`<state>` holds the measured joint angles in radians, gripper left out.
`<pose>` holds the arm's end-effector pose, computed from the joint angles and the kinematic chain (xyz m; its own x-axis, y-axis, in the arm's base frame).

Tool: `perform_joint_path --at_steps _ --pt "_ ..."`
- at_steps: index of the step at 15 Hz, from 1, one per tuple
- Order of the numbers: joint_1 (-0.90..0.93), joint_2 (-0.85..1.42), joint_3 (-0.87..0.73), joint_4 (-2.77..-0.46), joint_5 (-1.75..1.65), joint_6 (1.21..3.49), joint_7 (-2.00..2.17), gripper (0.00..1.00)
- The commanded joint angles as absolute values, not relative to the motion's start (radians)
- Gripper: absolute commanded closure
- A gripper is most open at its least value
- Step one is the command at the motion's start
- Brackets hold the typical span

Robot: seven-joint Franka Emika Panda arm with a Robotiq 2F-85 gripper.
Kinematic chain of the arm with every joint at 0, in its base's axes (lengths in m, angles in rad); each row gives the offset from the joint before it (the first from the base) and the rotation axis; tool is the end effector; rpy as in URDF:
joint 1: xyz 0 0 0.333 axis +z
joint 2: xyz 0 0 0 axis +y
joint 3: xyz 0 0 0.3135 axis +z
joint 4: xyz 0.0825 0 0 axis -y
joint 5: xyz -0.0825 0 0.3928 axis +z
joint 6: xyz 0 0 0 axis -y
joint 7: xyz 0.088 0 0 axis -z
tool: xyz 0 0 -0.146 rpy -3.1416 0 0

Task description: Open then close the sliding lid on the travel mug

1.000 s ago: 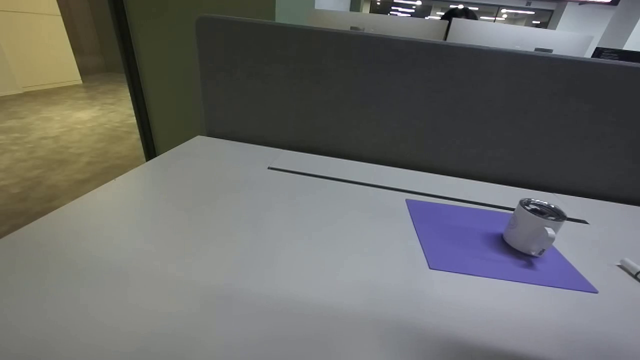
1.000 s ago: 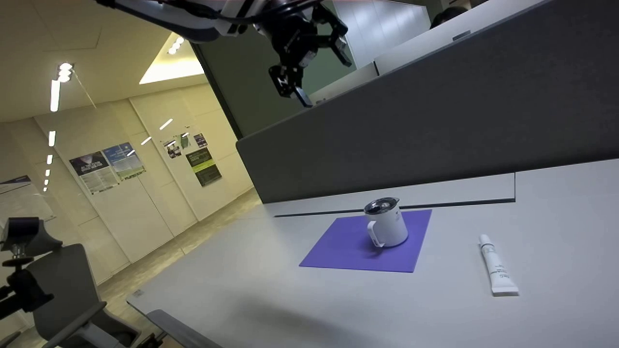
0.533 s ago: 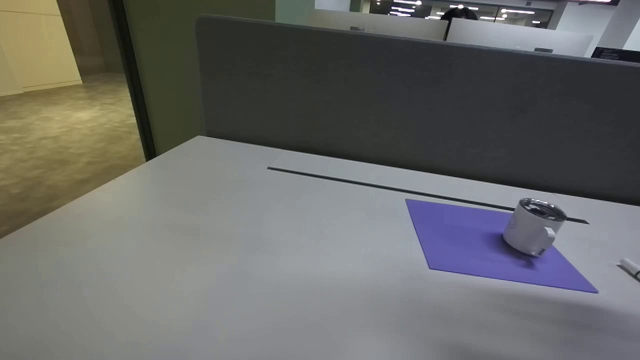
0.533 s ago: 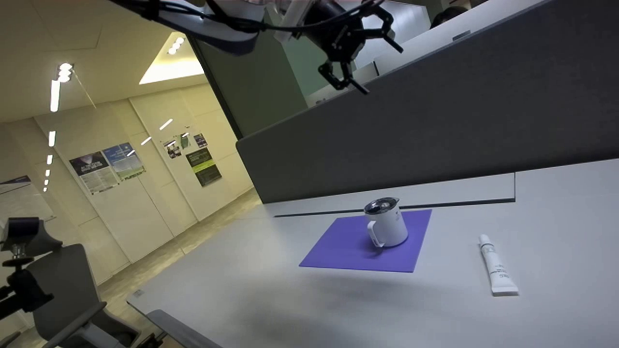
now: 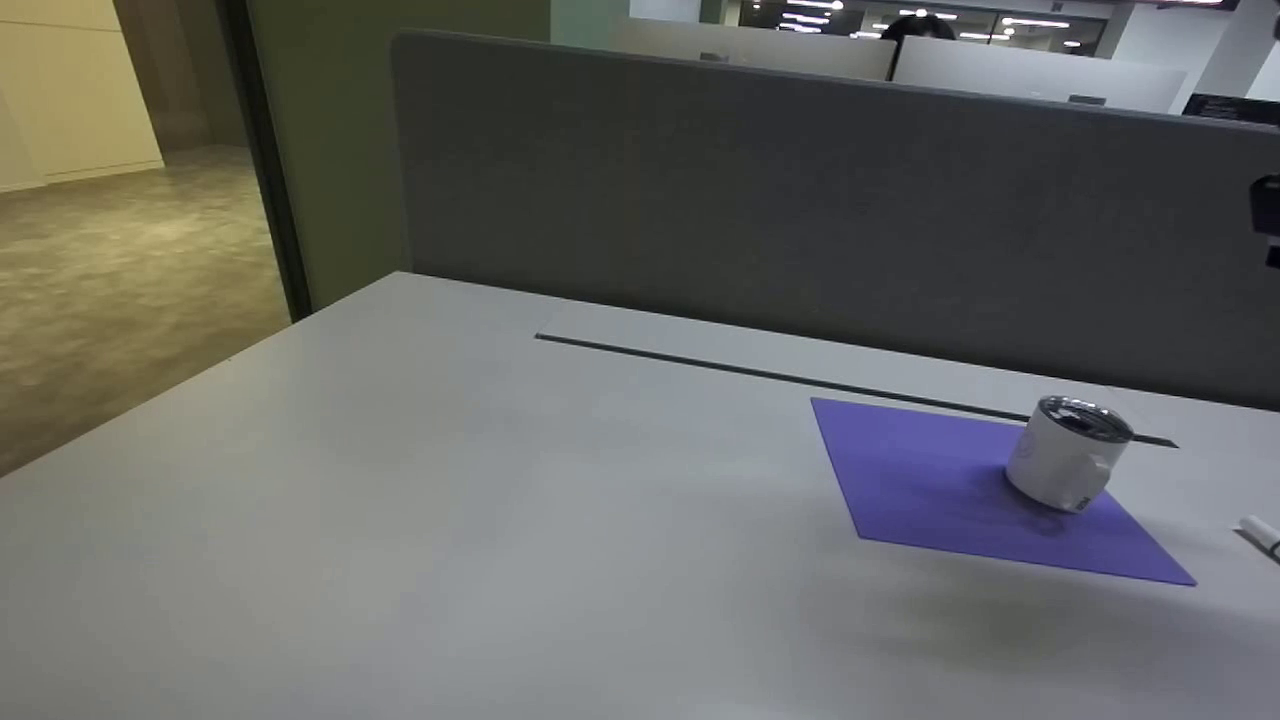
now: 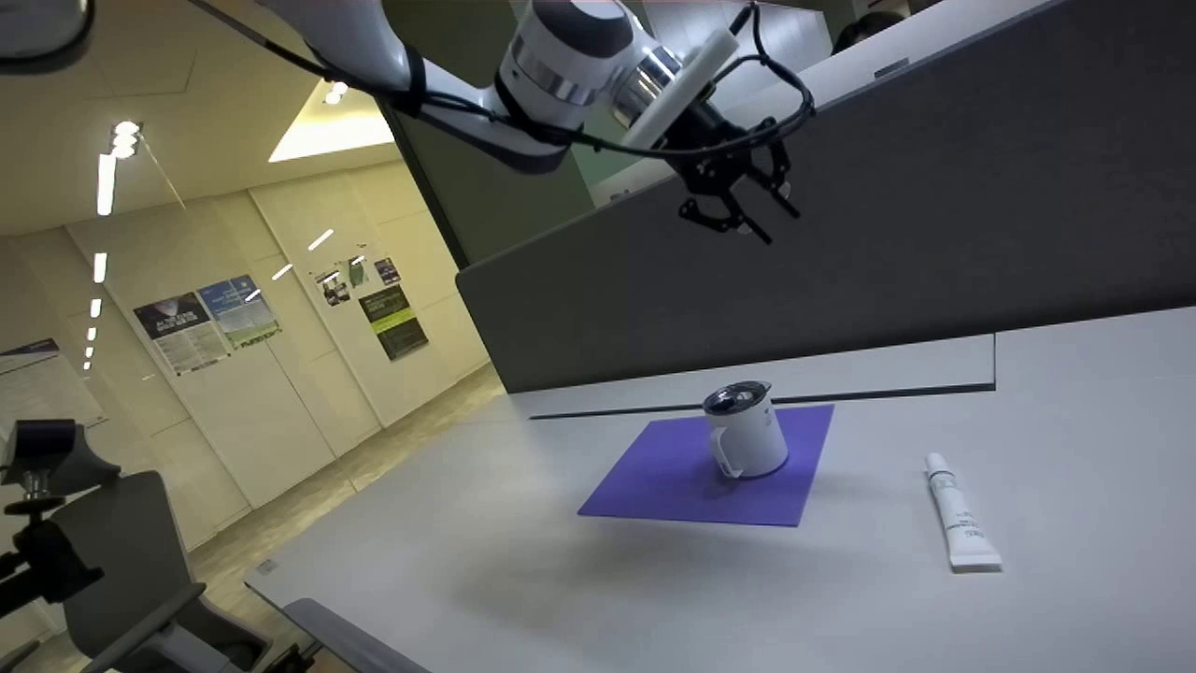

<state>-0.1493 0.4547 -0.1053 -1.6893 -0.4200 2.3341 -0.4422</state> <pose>0.6773 -0.1883 0.3136 0.8964 0.4404 -0.0496 0.4215 -0.8127 0.4024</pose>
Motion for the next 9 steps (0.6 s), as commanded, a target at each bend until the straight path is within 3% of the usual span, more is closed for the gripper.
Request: perform_joint_path --at_steps 1,3,7,9 --pt "-0.147 0.515 -0.076 -1.644 -0.399 2.309 -0.521 0.94" --pt "-0.14 0.531 -0.063 -1.648 -0.403 2.301 -0.549 1.0" --pt "-0.099 0.552 -0.058 -1.633 -0.423 2.164 -0.568 1.0" --pt "-0.111 0.542 -0.05 -1.669 -0.413 2.215 -0.561 1.0"
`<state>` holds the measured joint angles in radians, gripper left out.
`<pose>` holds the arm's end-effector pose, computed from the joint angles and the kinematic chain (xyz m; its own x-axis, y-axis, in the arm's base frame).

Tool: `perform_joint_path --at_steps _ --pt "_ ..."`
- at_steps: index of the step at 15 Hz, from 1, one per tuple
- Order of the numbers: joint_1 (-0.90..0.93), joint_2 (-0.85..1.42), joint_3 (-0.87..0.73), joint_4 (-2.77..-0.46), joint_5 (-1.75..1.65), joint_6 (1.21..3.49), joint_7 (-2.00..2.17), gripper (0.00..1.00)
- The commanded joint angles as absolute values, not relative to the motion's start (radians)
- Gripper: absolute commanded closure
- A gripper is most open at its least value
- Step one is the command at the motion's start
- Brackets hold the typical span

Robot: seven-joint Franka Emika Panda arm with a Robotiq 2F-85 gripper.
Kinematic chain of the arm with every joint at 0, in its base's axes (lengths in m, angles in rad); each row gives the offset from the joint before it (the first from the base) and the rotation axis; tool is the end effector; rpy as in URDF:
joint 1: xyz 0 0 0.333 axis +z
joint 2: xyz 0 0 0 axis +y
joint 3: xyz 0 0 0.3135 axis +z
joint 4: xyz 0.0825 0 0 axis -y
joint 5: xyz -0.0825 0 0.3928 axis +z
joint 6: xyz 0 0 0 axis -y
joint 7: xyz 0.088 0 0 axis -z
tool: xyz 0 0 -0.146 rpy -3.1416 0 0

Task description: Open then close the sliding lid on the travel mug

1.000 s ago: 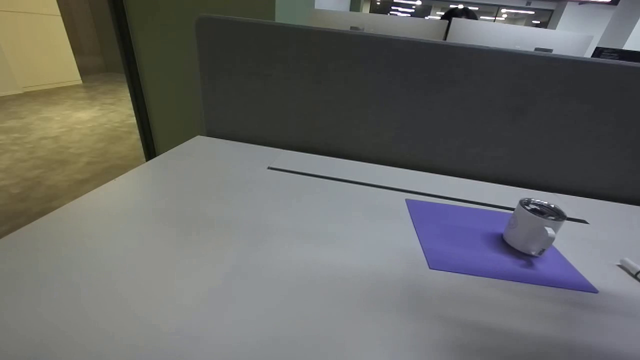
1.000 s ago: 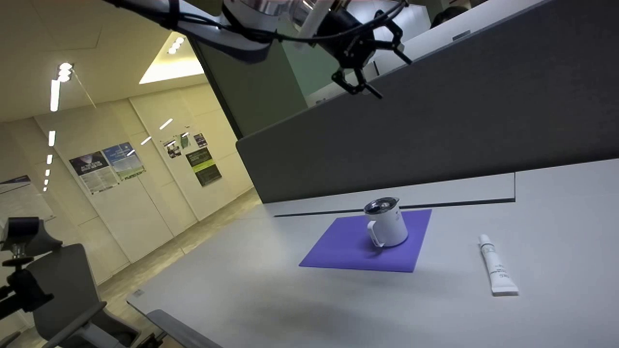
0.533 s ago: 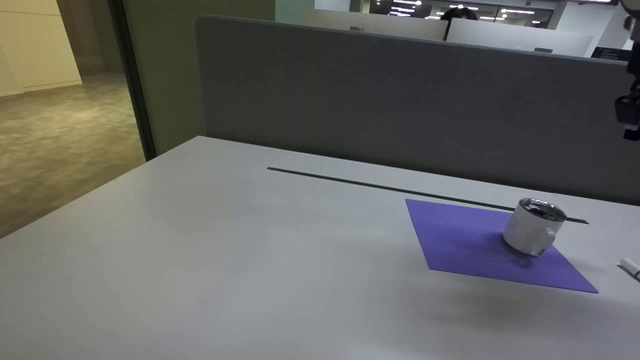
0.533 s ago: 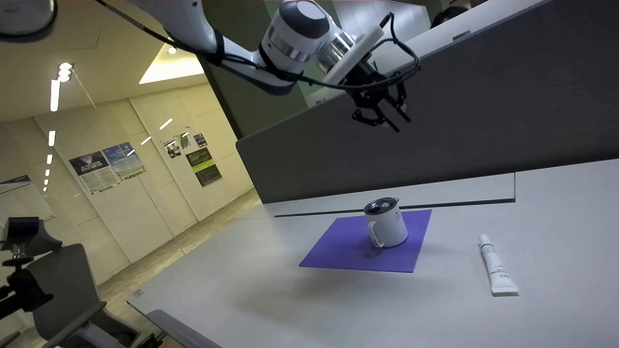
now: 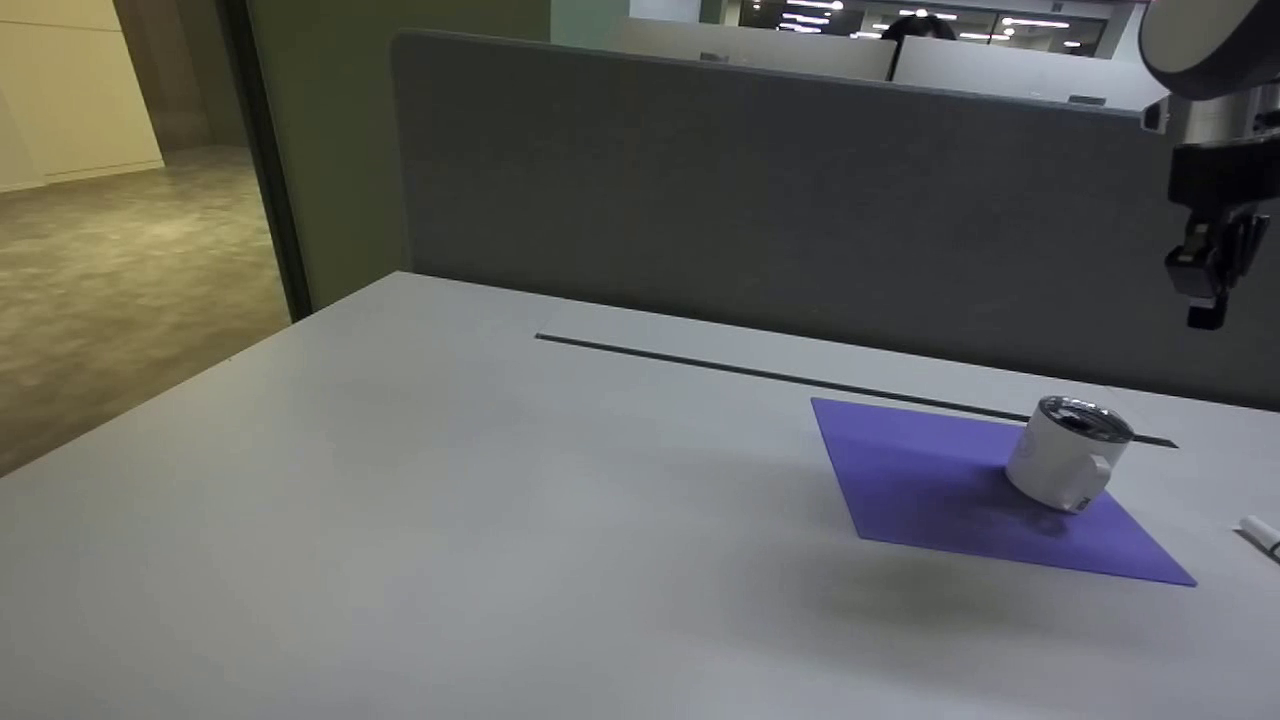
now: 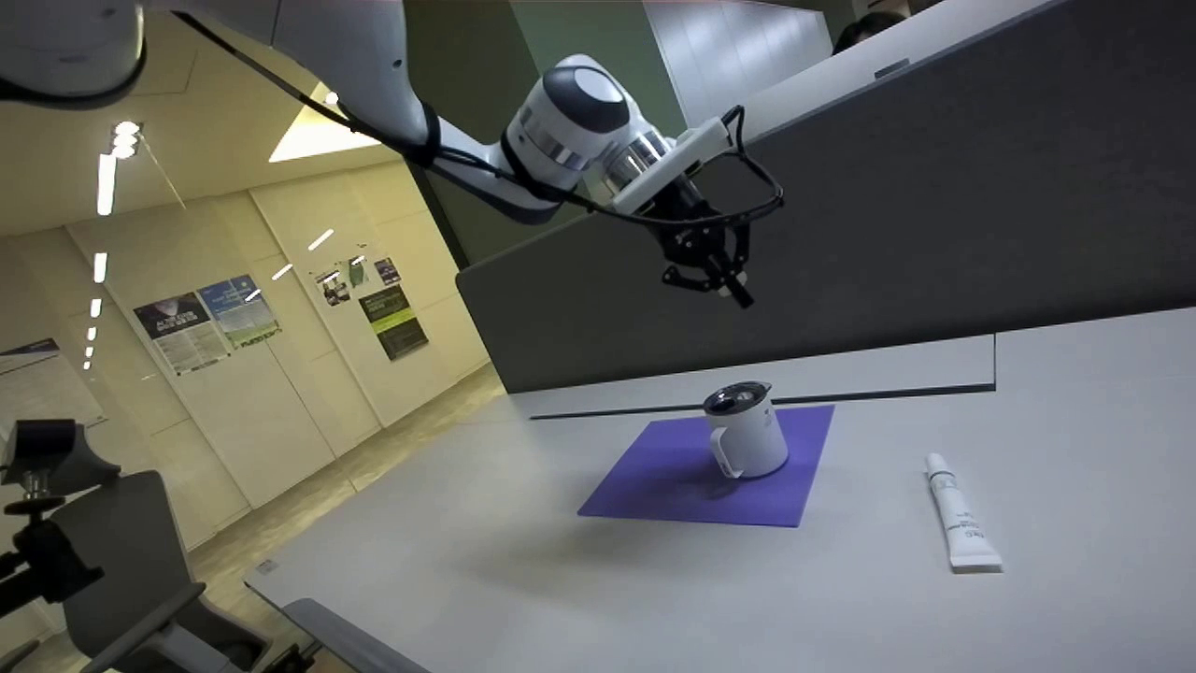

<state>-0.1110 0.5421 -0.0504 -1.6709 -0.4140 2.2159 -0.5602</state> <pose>0.6756 -0.1332 0.2494 0.7906 0.5712 -0.2207 0.6123 -0.7431 0.2700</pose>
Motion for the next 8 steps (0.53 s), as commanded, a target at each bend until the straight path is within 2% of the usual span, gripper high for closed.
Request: perform_joint_path --at_steps 1,8 --pt "-0.105 0.543 -0.049 -1.667 -0.414 2.198 -0.561 1.0" --pt "-0.103 0.543 -0.051 -1.662 -0.415 2.186 -0.564 1.0"
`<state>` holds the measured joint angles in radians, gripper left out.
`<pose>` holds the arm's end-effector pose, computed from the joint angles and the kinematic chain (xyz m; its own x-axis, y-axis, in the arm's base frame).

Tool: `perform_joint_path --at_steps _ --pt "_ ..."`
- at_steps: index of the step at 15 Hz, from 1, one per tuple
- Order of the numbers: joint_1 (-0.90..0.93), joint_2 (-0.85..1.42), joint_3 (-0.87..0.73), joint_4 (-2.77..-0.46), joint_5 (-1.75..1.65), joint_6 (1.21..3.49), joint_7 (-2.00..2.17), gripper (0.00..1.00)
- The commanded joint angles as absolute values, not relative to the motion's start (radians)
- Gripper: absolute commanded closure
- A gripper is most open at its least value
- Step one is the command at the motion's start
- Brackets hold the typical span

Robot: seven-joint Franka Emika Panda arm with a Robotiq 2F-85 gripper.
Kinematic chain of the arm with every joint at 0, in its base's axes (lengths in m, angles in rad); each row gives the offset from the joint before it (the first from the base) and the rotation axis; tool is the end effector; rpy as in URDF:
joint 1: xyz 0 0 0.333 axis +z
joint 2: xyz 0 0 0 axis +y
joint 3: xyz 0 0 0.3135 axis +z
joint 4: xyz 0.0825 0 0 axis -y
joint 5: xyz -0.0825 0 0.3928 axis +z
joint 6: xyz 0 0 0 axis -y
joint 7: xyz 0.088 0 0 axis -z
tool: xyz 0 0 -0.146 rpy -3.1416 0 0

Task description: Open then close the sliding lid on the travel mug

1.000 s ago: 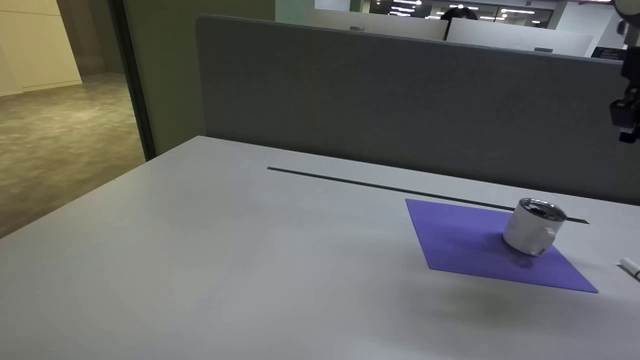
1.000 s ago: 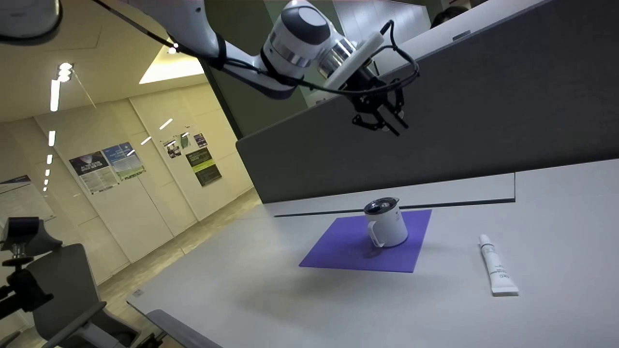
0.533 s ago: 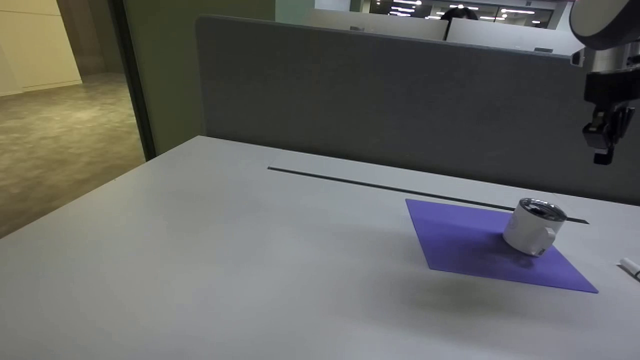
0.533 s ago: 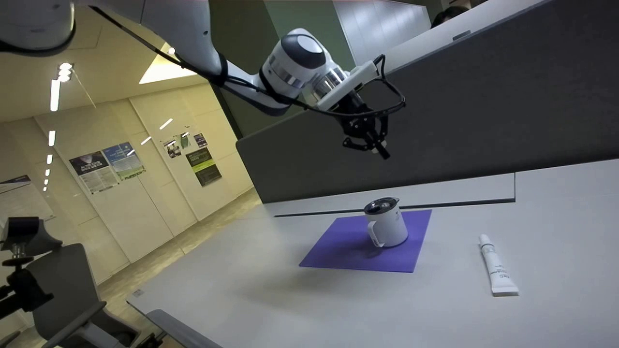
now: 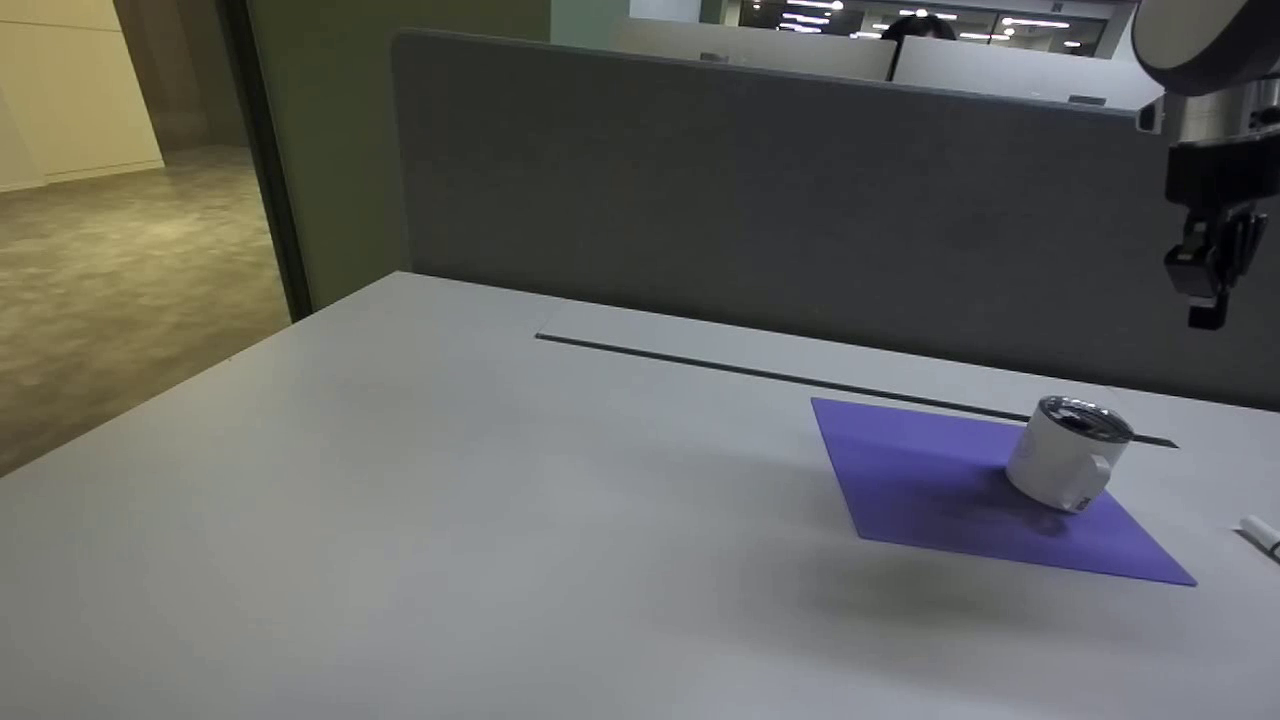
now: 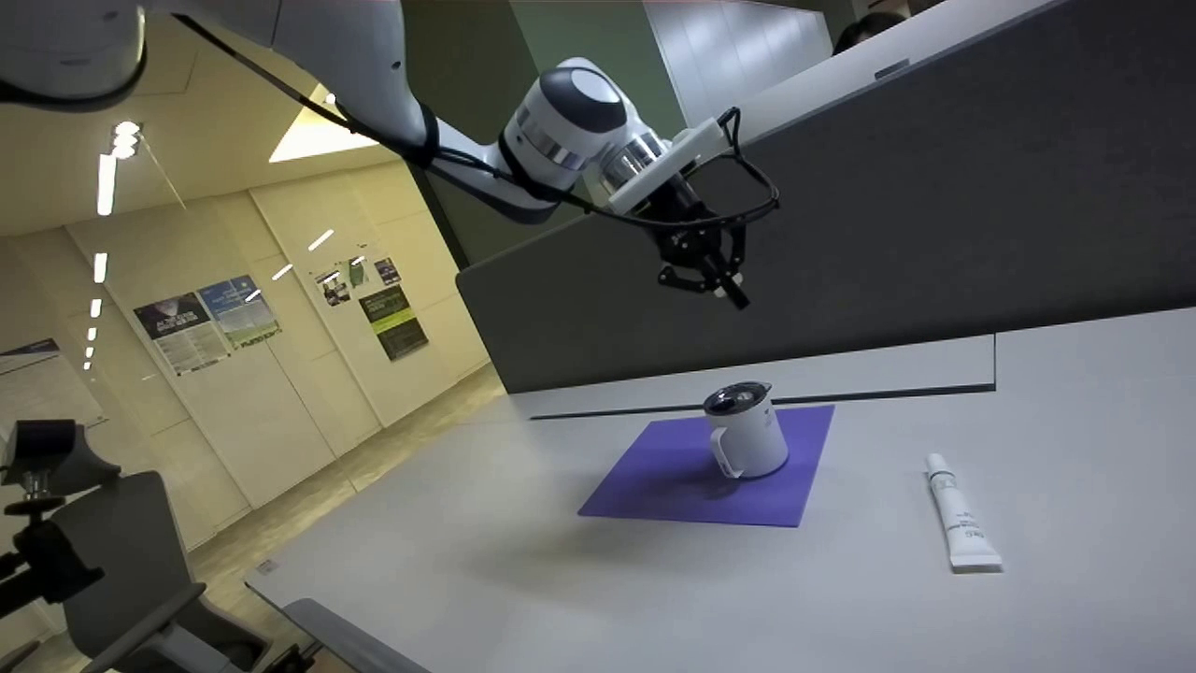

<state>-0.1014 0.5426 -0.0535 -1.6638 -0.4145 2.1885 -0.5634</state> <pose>0.6747 -0.1301 0.2504 0.7854 0.5706 -0.2400 0.6184 -0.7410 0.2617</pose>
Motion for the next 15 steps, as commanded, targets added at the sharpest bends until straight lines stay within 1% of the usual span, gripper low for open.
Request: perform_joint_path --at_steps 1,9,15 --pt "-0.103 0.543 -0.051 -1.662 -0.415 2.186 -0.564 1.0" --pt "-0.121 0.622 -0.001 -1.691 -0.322 2.33 -0.581 1.0" --pt "-0.126 0.654 0.024 -1.719 -0.269 2.344 -0.59 1.0"
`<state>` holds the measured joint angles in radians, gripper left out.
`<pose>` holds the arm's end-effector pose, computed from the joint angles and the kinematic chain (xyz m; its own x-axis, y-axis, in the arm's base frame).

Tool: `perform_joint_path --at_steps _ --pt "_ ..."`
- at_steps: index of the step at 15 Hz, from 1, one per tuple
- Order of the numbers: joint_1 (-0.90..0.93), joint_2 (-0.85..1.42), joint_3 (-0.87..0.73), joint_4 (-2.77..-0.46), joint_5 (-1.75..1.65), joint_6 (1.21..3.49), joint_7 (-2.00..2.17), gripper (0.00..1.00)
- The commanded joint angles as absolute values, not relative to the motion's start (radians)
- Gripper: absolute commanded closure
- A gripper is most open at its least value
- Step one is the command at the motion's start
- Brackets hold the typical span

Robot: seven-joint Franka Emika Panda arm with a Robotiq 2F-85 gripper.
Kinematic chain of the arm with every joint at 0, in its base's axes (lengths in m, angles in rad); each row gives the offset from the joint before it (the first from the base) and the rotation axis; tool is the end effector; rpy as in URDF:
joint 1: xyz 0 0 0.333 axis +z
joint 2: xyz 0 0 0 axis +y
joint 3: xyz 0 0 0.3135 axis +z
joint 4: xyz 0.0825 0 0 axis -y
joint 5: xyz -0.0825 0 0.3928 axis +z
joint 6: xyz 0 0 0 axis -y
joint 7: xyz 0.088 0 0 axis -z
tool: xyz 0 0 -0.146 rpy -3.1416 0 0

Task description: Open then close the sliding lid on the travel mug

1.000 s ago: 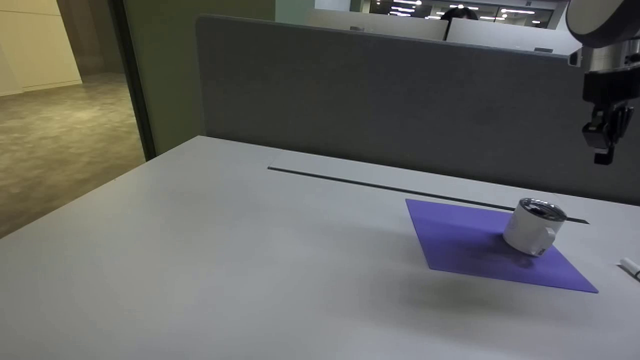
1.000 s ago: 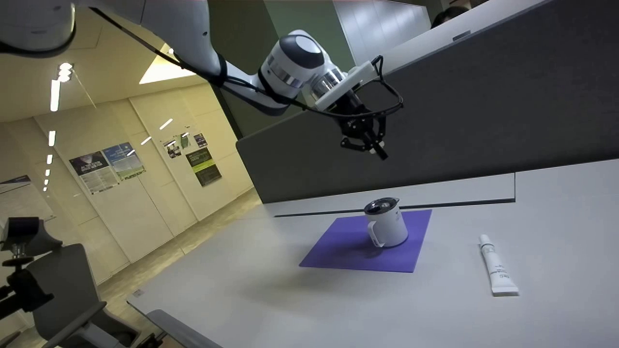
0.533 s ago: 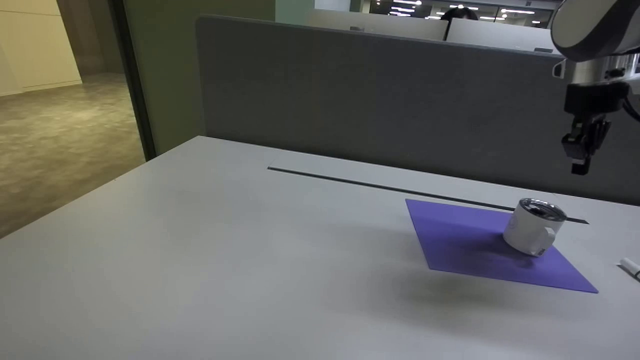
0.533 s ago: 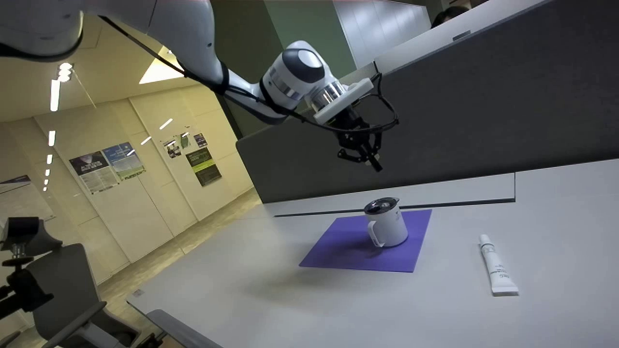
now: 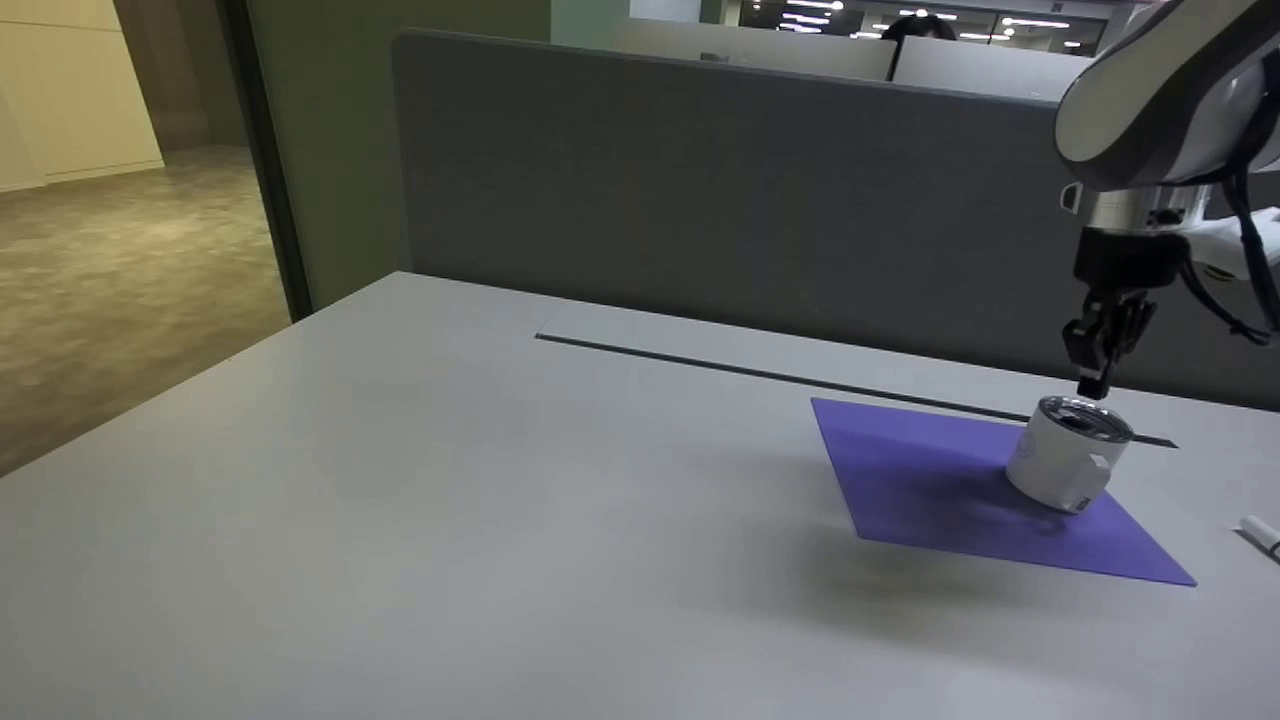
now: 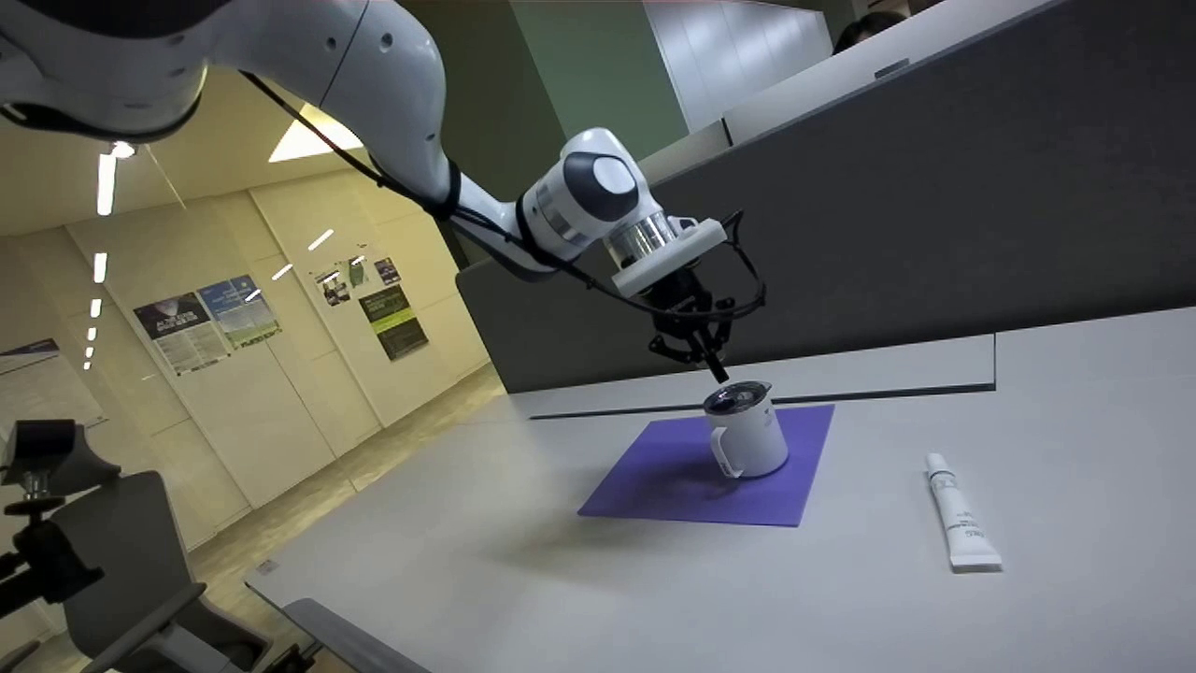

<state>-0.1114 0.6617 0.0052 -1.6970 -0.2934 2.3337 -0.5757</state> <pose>0.6737 -0.0850 0.1625 0.7791 0.6093 -0.1473 0.6264 -0.7661 0.1440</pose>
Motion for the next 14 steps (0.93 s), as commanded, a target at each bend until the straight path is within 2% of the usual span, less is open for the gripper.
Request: perform_joint_path --at_steps 1,14 --pt "-0.123 0.656 0.022 -1.722 -0.271 2.344 -0.587 1.0" --pt "-0.145 0.669 0.018 -1.781 -0.269 2.443 -0.585 1.0"
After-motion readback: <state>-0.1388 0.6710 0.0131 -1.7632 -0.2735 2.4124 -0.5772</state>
